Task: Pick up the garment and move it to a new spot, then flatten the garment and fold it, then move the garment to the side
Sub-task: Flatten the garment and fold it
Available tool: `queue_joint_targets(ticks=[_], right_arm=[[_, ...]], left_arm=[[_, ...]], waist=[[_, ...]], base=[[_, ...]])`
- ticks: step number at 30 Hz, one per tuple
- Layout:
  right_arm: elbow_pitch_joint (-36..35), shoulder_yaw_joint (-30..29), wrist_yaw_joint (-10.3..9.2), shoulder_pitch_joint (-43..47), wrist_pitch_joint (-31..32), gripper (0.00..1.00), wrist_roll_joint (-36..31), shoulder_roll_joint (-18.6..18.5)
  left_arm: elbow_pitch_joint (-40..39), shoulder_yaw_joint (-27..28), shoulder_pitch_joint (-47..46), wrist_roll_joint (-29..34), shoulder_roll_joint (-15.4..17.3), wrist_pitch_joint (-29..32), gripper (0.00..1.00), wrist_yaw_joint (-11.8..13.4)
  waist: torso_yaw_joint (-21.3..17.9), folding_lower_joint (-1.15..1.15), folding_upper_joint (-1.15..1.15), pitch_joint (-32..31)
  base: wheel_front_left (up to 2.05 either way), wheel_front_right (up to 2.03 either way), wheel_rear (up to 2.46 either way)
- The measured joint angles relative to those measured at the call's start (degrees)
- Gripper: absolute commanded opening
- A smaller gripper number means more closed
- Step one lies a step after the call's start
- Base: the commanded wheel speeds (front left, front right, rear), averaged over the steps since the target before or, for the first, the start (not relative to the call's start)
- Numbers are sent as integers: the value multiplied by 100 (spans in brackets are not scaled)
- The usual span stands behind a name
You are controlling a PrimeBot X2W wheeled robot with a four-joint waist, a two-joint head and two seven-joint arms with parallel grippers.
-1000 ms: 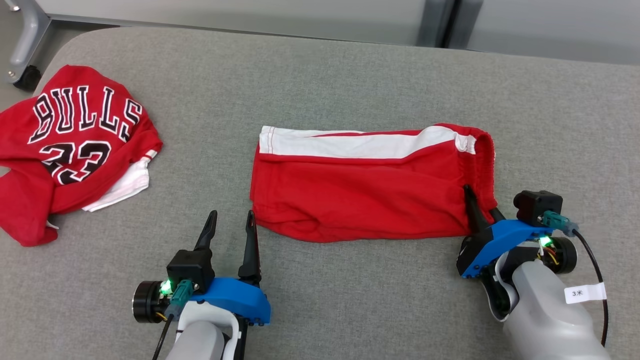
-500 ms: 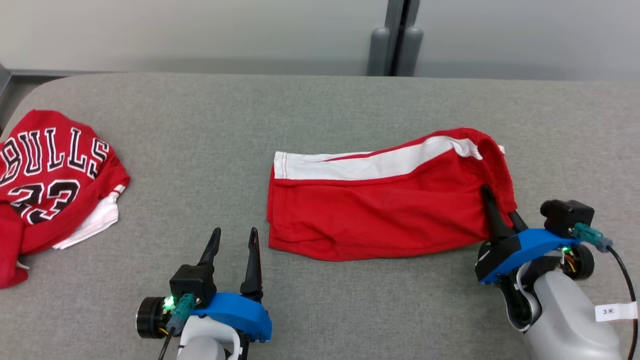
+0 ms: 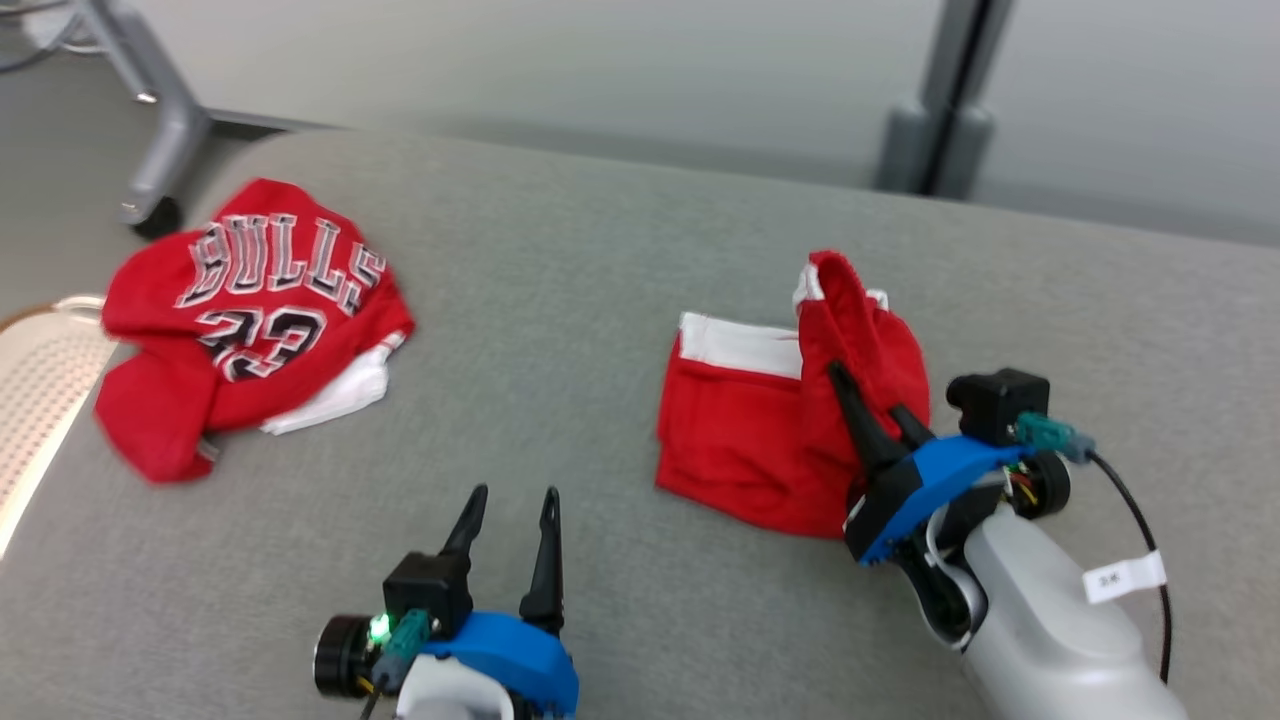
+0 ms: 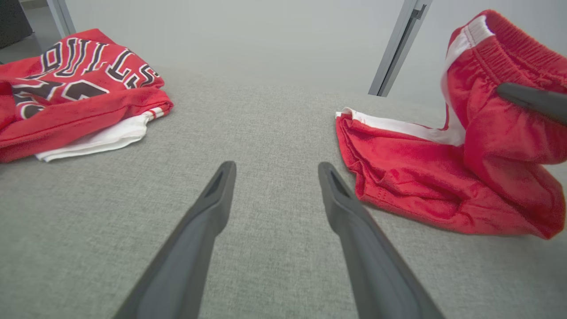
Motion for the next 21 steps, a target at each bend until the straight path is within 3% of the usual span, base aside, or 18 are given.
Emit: queue_joint_targets(ticks=[5,7,8,14,21], right_arm=[[459,83,1,-120,-34,0,-42,102],[594,127,1,-141,-60,75,-86,155],[631,158,1,-156,-77,100,-81,191],[450,210,1,-193,-154,100,-142,267],[-361,-1033,0,289,-168,100,-1020,5]], left_arm=[[33,9,123,-7,2,0,100,29],[45,45,182,-2,3,0,100,35],[46,66,197,2,5,0,100,35],[-9,280,231,51,7,0,100,76],[-140,408,146,205,1,0,100,78]], waist=[[516,0,0,12],[650,1,0,47],[687,1,0,70],[469,0,0,89],[-120,0,0,23]], base=[[0,0,0],[0,0,0],[0,0,0],[0,0,0],[0,0,0]])
